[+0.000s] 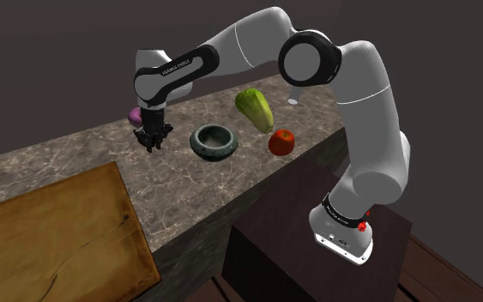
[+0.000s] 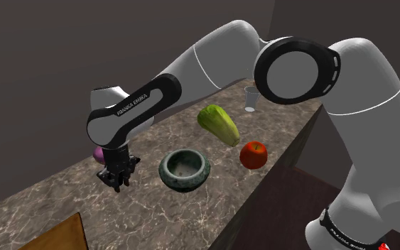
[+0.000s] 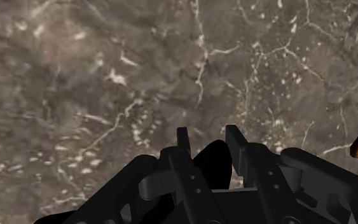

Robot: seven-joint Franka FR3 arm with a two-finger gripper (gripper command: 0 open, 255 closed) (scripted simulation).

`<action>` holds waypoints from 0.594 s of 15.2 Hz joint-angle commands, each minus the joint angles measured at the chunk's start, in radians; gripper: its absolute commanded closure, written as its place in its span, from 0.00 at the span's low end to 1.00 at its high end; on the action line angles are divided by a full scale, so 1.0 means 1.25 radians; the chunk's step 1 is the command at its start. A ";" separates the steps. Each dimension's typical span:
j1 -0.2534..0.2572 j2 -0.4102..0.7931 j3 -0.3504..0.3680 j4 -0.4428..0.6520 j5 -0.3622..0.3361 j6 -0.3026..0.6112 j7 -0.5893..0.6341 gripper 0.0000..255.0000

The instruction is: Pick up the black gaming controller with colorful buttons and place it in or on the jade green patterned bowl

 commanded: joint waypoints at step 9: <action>-0.002 -0.024 0.003 0.005 0.002 -0.028 0.004 1.00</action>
